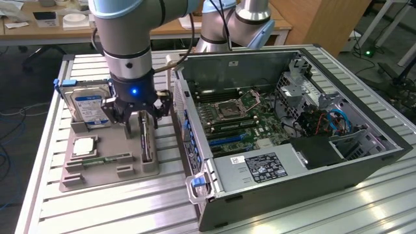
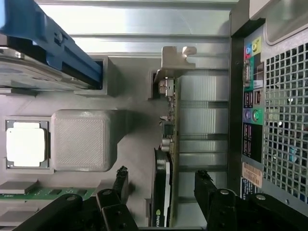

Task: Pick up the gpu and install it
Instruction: 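Pick up the gpu and move the gpu toward the slot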

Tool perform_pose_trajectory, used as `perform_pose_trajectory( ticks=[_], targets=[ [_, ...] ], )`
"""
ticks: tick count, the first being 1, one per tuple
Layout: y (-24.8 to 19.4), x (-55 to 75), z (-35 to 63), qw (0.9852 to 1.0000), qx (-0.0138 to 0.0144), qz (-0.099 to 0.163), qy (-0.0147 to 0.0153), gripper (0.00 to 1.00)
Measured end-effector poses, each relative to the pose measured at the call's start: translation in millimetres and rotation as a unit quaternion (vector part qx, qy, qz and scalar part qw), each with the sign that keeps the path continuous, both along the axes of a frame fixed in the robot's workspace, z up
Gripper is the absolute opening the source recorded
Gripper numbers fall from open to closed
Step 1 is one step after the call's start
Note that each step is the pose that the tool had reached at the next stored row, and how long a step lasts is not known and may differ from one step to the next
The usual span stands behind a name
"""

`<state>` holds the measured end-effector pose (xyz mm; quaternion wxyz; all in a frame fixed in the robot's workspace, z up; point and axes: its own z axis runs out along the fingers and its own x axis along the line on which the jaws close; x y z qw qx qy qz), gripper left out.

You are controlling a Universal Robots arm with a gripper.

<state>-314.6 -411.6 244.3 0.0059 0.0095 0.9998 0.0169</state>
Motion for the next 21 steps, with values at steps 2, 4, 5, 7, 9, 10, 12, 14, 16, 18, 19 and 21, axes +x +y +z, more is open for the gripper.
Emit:
perform_pose_trajectory(
  ticks=[2, 4, 5, 7, 9, 10, 12, 14, 16, 18, 19, 21],
  targets=[
    [-0.3, 0.0, -3.4, 1.0, 0.0, -0.006, -0.0001, 0.67],
    [-1.6, 0.0, -6.4, 0.9999, -0.0001, -0.012, -0.0005, 0.67],
    [-1.9, 0.0, -7.9, 0.9999, 0.0, -0.015, -0.0008, 0.67],
    [-2.0, 0.0, -10.6, 0.9998, 0.0, -0.021, -0.001, 0.67],
    [-2.3, 0.0, -13.5, 0.9997, -0.0001, -0.026, -0.0009, 0.67],
    [-2.4, 0.0, -15.3, 0.9996, -0.0001, -0.028, -0.0009, 0.67],
    [-2.4, 0.0, -19.1, 0.9995, -0.0001, -0.032, -0.001, 0.67],
    [-2.5, 0.0, -22.6, 0.9994, -0.0002, -0.035, -0.0009, 0.67],
    [-2.5, 0.1, -25.9, 0.9993, -0.0002, -0.038, -0.0009, 0.67],
    [-2.4, 0.1, -28.6, 0.9992, -0.0002, -0.039, -0.0009, 0.67],
    [-2.5, 0.1, -30.0, 0.9992, -0.0002, -0.039, -0.001, 0.67],
    [-2.4, 0.0, -30.6, 0.9992, -0.0002, -0.04, -0.0009, 0.67]
  ],
)
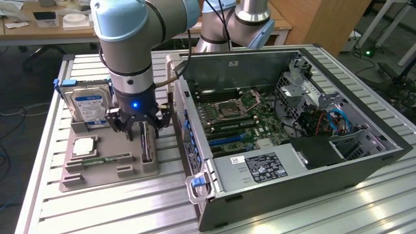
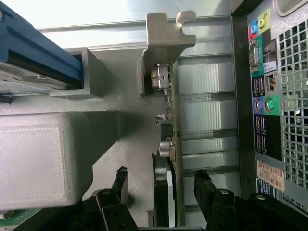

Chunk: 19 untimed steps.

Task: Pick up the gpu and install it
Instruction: 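Pick up the gpu and move the gpu toward the slot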

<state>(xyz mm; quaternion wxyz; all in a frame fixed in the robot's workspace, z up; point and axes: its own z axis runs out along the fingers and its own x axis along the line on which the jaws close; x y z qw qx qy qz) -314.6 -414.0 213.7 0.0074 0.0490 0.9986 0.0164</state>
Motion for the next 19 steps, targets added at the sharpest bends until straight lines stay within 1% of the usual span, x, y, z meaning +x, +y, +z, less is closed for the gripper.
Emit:
perform_pose_trajectory(
  ticks=[5, 7, 9, 13, 15, 18, 19],
  targets=[
    [-0.2, 0.0, -0.3, 1.0, 0.0001, 0.0, -0.0002, 0.67],
    [-1.5, 0.0, -0.5, 1.0, 0.0001, 0.0, -0.0001, 0.67],
    [-3.7, 0.0, -0.8, 1.0, 0.0001, 0.0, -0.0001, 0.67],
    [-3.9, 0.0, -0.8, 1.0, 0.0001, 0.0, -0.0001, 0.67],
    [-3.9, 0.0, -0.7, 1.0, 0.0, 0.0, 0.0, 0.65],
    [-4.0, 0.0, -0.7, 1.0, 0.0, 0.0, -0.0001, 0.47],
    [-4.0, 0.0, -0.7, 1.0, 0.0, 0.0, -0.0001, 0.47]
  ],
)
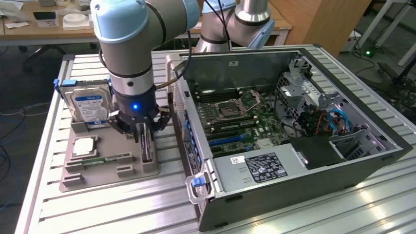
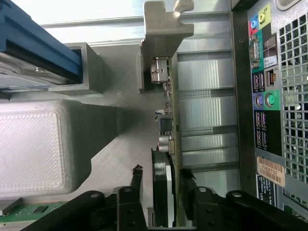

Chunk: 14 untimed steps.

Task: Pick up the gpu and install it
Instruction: 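Pick up the gpu and move the gpu toward the slot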

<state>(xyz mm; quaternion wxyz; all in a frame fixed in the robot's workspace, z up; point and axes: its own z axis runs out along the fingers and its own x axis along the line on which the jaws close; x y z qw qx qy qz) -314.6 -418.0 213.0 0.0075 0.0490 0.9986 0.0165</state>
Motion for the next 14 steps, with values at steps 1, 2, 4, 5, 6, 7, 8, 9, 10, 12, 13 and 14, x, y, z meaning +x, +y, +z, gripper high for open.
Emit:
perform_pose_trajectory(
  ticks=[1, 2, 4, 5, 6, 7, 8, 9, 10, 12, 13, 14],
  targets=[
    [0.0, 0.0, 0.0, 1.0, 0.0, 0.0, 0.0, 0.47],
    [0.0, 0.0, 0.0, 1.0, 0.0, 0.0, 0.0, 0.4],
    [0.0, 0.1, 0.0, 1.0, 0.0, 0.0, 0.0, 0.4],
    [0.0, 0.3, -0.1, 1.0, 0.0, 0.0, 0.0, 0.4],
    [0.0, 0.3, 0.0, 1.0, 0.0, 0.0, 0.0, 0.4],
    [0.0, 0.3, 0.0, 1.0, -0.0001, 0.0, 0.0, 0.4],
    [0.0, 0.4, 0.0, 1.0, -0.0001, 0.0, 0.0, 0.4],
    [0.0, 0.4, 0.0, 1.0, -0.0001, 0.0, 0.0, 0.4],
    [0.0, 0.8, 0.0, 1.0, 0.0, 0.0, 0.0, 0.4],
    [0.0, 2.9, 0.0, 1.0, 0.0, 0.0, 0.0, 0.4],
    [0.0, 3.0, 0.0, 1.0, 0.0, 0.0, 0.0, 0.4],
    [0.0, 3.1, -0.1, 1.0, 0.0, 0.0, 0.0, 0.4]
  ],
)
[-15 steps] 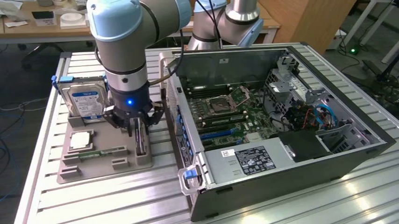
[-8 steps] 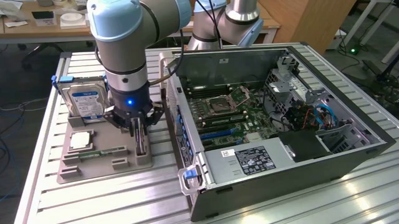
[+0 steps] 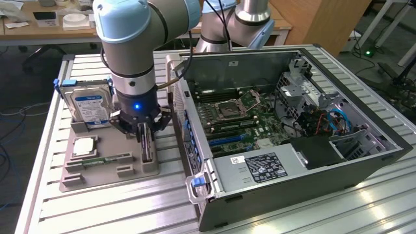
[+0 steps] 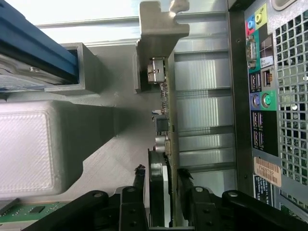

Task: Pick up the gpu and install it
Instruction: 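Pick up the gpu and move the gpu toward the slot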

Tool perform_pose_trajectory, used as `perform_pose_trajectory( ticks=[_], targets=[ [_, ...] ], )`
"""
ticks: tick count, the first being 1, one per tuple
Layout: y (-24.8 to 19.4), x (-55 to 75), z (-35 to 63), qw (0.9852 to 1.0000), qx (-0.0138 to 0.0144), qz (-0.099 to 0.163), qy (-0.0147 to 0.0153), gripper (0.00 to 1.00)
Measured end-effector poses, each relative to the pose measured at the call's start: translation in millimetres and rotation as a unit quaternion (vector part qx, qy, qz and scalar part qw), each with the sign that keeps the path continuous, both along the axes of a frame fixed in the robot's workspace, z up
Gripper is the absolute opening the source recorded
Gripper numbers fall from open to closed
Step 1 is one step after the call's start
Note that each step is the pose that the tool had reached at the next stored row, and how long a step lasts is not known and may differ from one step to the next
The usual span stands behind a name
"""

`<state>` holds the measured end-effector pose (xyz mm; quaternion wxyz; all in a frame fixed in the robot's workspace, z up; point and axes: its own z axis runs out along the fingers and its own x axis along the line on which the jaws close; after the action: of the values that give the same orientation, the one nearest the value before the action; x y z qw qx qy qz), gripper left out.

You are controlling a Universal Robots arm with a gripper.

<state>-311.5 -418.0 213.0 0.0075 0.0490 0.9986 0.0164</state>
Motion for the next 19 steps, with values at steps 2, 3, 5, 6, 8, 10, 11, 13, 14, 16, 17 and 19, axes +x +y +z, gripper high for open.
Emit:
perform_pose_trajectory(
  ticks=[2, 3, 5, 6, 8, 10, 11, 13, 14, 16, 17, 19],
  targets=[
    [0.0, 0.0, 0.0, 1.0, 0.0, 0.0, 0.0, 0.39],
    [0.0, 0.0, 0.0, 1.0, 0.0, 0.0, 0.0, 0.39],
    [0.0, 0.0, 0.0, 1.0, 0.0, 0.0, 0.0, 0.32],
    [0.0, 0.0, 0.0, 1.0, 0.0, 0.0, 0.0, 0.32],
    [0.0, 0.1, 0.0, 1.0, 0.0, 0.0, 0.0, 0.32],
    [0.0, 0.1, 0.0, 1.0, 0.0, 0.0, 0.0, 0.32],
    [0.0, 0.2, 0.0, 1.0, 0.0, 0.0, 0.0, 0.32],
    [0.0, 0.3, 0.1, 1.0, -0.0001, 0.0, 0.0001, 0.31],
    [0.0, 0.3, 0.1, 1.0, -0.0001, 0.0, 0.0001, 0.31],
    [0.0, 0.5, 0.0, 1.0, 0.0, 0.0, 0.0, 0.28],
    [0.0, 0.6, 0.0, 1.0, 0.0, 0.0, 0.0, 0.28],
    [0.0, 0.7, 0.0, 1.0, 0.0, 0.0, 0.0, 0.28]
  ],
)
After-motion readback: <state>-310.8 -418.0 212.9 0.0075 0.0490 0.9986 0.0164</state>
